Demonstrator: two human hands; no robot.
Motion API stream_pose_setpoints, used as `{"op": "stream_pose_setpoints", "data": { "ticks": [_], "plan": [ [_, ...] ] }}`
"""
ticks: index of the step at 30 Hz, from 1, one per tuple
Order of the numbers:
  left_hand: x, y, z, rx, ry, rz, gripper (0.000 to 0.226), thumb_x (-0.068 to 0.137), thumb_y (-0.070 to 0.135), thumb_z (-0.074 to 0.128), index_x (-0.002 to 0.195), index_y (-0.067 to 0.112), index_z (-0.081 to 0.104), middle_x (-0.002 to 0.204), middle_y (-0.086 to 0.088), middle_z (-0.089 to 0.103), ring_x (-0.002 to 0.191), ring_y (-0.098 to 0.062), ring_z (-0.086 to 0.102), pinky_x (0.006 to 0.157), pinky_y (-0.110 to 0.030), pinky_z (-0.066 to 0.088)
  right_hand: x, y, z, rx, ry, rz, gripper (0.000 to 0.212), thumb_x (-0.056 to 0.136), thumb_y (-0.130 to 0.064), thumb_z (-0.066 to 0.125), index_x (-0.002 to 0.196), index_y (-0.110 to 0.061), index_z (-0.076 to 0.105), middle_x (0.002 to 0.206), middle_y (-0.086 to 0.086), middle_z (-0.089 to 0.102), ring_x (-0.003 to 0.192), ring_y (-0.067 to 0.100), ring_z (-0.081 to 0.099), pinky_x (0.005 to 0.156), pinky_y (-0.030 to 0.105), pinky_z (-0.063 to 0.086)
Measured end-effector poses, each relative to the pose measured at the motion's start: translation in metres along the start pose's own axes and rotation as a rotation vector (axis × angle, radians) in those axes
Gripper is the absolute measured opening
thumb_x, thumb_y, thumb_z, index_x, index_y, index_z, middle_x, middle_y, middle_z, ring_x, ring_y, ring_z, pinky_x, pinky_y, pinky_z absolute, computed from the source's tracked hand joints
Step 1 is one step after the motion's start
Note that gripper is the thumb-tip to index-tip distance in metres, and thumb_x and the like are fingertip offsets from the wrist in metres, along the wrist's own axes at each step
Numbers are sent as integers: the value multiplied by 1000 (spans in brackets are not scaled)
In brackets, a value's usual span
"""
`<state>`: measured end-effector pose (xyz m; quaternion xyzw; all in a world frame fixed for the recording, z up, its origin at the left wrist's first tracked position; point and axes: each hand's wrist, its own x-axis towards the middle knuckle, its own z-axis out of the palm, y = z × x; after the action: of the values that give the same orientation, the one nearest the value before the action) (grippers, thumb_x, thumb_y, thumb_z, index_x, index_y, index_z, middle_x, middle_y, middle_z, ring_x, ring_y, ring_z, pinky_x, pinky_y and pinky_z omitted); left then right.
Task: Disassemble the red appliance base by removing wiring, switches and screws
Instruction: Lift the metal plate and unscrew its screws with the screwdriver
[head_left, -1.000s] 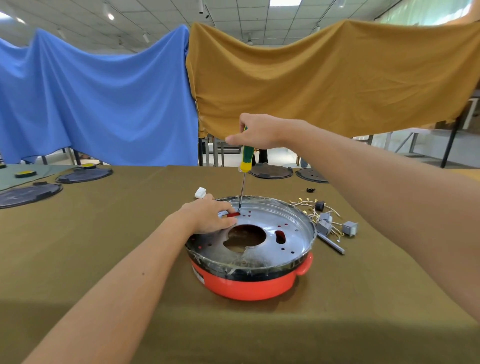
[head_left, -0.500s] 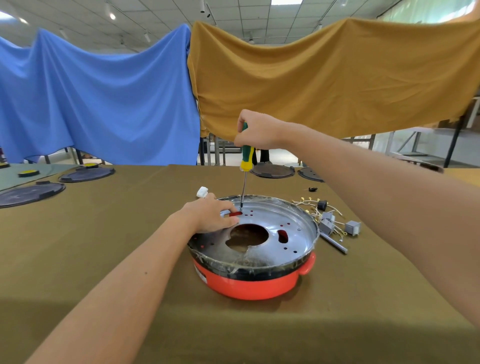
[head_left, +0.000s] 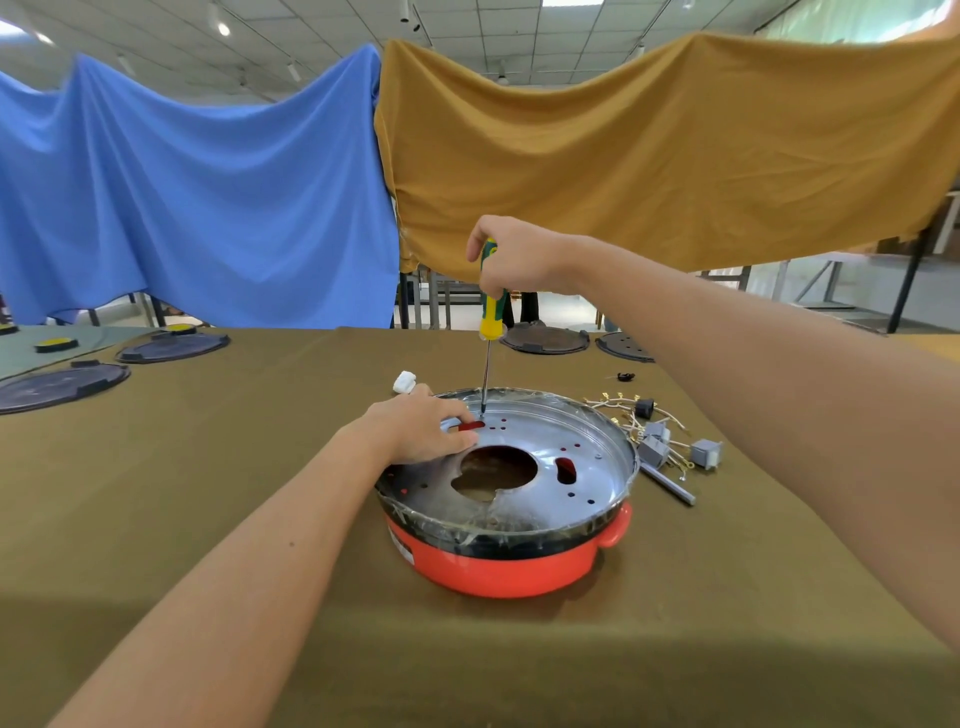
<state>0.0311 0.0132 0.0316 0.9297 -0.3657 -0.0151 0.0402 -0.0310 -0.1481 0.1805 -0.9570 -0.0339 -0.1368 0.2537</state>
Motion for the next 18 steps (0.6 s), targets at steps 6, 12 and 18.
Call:
{"op": "stream_pose_setpoints", "data": {
  "ticks": [6,12,18],
  "plan": [
    [0,1,-1,-6,-4,0,48,93,66,39,137,47,45,139,-12,38,118,-32,51,99,-46,45,5,3,4,-345,76,13,33,100,-45,52,105,-14,40,82,0,44,69,15,44,58,30,34],
    [1,0,0,-6,4,2,47,92,67,40,135,49,45,136,-11,38,110,-30,54,92,-42,45,3,6,-6,67,-9,26,30,92,2,60,114,-12,47,95,4,49,82,17,51,75,32,52],
    [1,-1,0,-21,2,5,46,92,67,40,134,50,46,133,-10,40,107,-28,53,89,-39,44,4,6,-2,-153,25,67,32,96,-36,58,111,-13,43,89,0,49,76,15,48,64,30,39]
  ]
}}
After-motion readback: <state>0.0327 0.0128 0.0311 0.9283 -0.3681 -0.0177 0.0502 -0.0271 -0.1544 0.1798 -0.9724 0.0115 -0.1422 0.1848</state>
